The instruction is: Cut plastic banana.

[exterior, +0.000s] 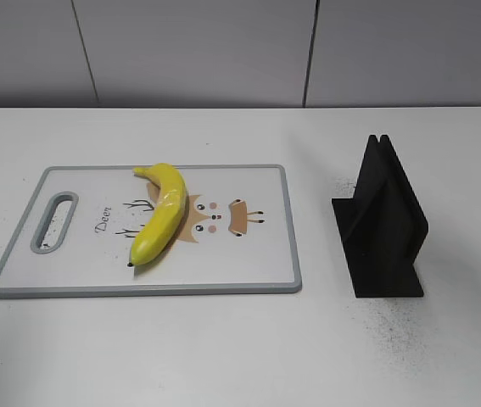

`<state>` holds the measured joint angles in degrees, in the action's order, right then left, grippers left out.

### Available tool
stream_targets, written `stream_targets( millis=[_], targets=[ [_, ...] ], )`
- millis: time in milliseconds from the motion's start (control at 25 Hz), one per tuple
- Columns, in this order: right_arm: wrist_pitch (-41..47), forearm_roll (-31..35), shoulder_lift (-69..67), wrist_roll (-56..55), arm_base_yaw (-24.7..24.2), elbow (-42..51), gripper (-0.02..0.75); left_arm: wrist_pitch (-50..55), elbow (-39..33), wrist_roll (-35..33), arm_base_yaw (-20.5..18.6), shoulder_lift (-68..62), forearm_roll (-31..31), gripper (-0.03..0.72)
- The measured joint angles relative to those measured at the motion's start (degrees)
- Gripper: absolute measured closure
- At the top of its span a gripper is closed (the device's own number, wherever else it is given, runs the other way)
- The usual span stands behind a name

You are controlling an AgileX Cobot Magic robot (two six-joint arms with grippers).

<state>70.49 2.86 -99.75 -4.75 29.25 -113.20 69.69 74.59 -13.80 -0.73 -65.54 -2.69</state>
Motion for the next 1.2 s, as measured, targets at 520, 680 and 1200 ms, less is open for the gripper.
stream_targets(
  millis=[520, 680, 1200],
  targets=[
    [-5.8, -13.2, 13.9, -17.0, 0.0, 30.0, 0.580, -0.3, -27.5, 2.0, 0.0, 25.6, 1.5, 0.146],
    [-7.1, -13.8, 14.1, -20.2, 0.0, 35.4, 0.580, -0.4, -34.6, 2.6, 0.0, 32.7, 1.5, 0.146],
    [-14.6, -14.9, 14.1, -26.6, 0.0, 47.0, 0.581, -0.1, -43.4, 3.9, 0.0, 54.0, 1.2, 0.146]
  ],
)
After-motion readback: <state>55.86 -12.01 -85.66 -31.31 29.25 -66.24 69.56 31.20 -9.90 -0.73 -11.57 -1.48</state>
